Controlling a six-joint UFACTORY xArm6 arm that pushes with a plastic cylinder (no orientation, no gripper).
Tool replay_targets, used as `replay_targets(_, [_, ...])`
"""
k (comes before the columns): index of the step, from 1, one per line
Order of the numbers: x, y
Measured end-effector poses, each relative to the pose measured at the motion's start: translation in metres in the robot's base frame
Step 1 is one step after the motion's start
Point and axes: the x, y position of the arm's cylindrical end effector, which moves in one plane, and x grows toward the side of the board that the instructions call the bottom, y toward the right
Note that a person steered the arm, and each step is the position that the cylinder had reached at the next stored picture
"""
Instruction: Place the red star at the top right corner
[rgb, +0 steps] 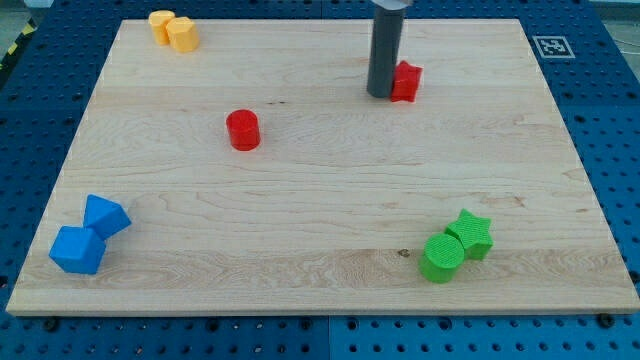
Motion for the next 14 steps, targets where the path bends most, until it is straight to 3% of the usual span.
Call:
replay_targets(4, [-0.010, 0.105])
replay_targets(9, [-0.045, 0.108])
replay_targets(11, [-0.042, 0.137])
replay_targets(14, [-0.088, 0.146])
